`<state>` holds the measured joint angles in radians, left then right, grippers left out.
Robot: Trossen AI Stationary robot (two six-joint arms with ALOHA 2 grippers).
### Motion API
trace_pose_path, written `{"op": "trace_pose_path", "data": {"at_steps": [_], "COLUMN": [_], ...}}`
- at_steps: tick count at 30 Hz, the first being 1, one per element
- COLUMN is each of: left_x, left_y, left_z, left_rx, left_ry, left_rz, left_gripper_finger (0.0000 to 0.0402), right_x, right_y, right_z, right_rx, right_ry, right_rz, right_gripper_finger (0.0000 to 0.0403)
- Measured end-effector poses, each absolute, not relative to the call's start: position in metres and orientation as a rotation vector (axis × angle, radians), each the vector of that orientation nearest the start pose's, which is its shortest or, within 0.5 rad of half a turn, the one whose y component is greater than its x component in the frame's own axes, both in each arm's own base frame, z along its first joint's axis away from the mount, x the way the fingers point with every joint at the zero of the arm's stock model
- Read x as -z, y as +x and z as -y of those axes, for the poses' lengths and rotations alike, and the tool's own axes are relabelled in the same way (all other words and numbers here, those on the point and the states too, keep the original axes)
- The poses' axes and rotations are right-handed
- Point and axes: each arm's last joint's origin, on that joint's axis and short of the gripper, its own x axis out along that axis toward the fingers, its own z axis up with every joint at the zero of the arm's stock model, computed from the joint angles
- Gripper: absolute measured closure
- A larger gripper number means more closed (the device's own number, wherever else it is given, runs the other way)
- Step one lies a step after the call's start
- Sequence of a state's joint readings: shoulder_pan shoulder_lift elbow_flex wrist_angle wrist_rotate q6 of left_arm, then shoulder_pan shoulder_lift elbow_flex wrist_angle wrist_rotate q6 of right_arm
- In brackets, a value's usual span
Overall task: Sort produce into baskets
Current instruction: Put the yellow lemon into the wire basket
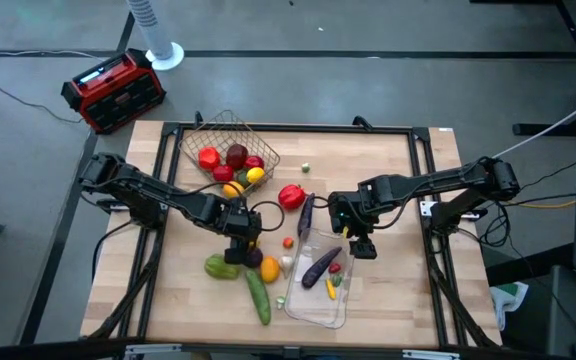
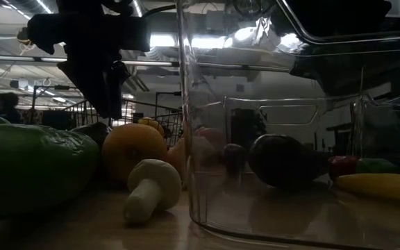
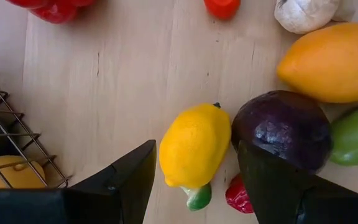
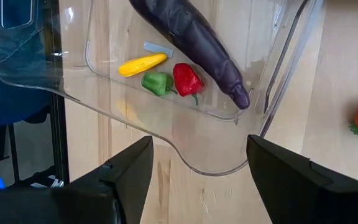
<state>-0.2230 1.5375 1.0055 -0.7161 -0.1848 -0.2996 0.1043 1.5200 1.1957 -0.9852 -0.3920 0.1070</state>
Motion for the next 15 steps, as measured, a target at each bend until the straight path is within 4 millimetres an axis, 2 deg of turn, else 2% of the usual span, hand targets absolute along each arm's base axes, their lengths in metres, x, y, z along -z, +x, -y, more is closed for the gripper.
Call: {"op": "trace_pose_path", "data": {"at_steps": [9,15], "left_x": [-0.186,-0.186], "left_y": [0.268,0.27], "left_z": [0.055,0.055], "left_rx": [-0.107,-0.061], "left_ry": [0.073,0.127], "left_rz": [-1.263,-1.243], "left_gripper_finger": [0.0178,0.0178], "right_x": [-0.255,-0.255], "right_y": [0.28,0.28], "right_z": [-0.04,-0.04], "right_rx": [-0.353,-0.345], "right_ry": [0.279,0.272], "right_rz": [-1.331,-1.331], "right_gripper_finger": [0.0148,0.0148]}}
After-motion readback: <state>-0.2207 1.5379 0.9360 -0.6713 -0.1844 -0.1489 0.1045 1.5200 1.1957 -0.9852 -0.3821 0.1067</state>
